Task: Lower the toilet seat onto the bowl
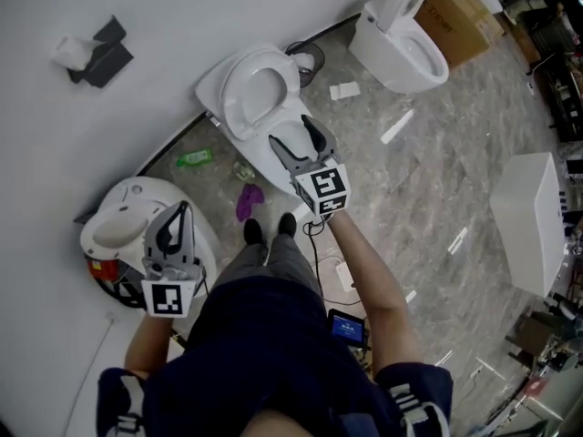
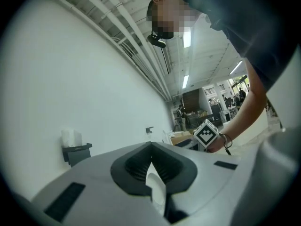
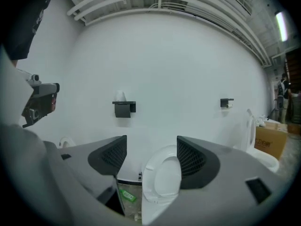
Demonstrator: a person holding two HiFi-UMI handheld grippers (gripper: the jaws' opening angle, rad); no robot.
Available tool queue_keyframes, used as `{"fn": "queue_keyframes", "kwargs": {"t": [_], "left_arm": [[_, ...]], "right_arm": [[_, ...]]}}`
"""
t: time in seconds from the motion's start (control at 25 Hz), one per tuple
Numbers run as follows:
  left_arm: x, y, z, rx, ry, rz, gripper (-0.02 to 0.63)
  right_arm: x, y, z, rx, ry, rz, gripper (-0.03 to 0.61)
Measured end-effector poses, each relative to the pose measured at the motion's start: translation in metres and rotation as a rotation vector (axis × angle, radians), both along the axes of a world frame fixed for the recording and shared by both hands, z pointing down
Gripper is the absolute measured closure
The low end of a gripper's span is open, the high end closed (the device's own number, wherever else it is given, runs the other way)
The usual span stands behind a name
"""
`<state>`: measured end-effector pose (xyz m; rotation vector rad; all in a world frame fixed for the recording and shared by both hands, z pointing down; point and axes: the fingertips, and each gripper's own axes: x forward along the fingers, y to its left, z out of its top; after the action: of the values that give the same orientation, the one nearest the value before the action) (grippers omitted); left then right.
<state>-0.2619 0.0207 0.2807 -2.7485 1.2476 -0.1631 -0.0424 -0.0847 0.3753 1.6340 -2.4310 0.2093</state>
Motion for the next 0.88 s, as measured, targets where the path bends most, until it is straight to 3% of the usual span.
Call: {"fn": "queue_keyframes", "kwargs": {"t": [0.48,0.88], "left_arm": [[0.0,-0.013,0.015,-0.052,-0.041,-0.172,0.589],[-0.009,-0.017,0.027,-0.079,-0.074,-0.261,0.589]], "right_arm": [[0.005,-0.101,0.041,-0.14,-0.334,-0.043,0.236],[0.007,-0.17,0.075,-0.25,-0.628,0.009,0.262]]}}
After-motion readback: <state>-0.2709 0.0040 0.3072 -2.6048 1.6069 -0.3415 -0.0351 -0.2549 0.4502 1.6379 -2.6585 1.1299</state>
